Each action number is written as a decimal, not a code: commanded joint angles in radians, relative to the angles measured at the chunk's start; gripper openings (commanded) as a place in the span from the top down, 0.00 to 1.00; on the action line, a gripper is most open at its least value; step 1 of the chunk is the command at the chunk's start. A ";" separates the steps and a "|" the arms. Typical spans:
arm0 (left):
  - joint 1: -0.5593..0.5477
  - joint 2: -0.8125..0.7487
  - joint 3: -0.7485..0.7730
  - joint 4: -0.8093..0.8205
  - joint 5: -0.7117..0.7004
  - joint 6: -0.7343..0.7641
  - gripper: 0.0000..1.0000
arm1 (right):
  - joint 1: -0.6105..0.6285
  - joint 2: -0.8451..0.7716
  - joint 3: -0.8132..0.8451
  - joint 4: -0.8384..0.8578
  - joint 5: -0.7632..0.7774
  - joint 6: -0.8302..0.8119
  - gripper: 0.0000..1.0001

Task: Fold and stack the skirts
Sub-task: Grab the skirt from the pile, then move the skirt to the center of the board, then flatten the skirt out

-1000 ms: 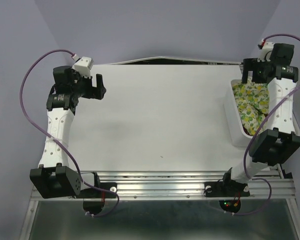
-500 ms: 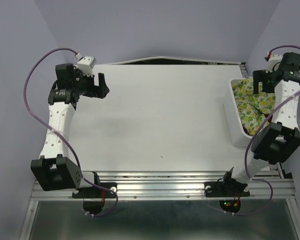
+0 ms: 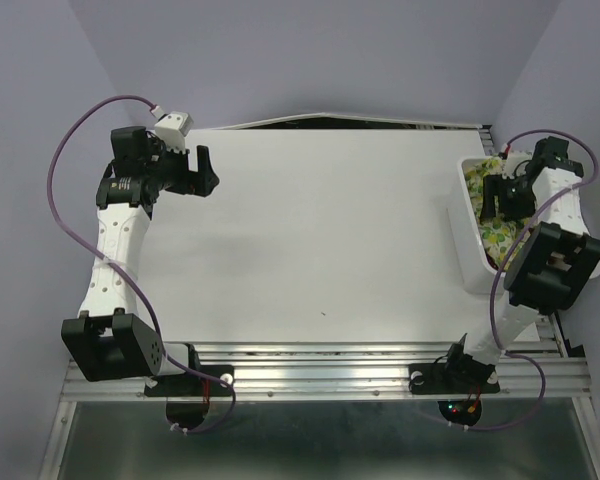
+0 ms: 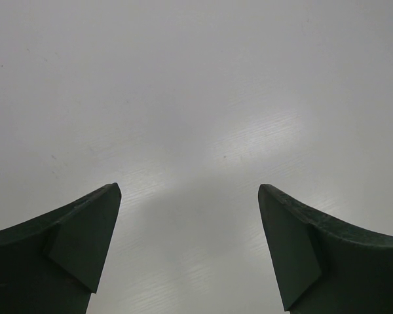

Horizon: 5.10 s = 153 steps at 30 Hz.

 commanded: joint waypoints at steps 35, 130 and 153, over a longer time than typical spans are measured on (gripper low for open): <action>0.031 0.043 0.109 0.056 0.090 -0.059 0.01 | 0.004 -0.142 0.806 0.283 -0.205 0.377 0.99; -0.167 0.992 0.434 0.194 0.265 -0.074 0.47 | 0.845 0.566 0.539 0.545 -0.298 0.282 0.00; -0.198 1.141 0.678 0.137 0.190 -0.066 0.43 | 0.759 0.566 0.557 0.539 -0.355 0.330 0.01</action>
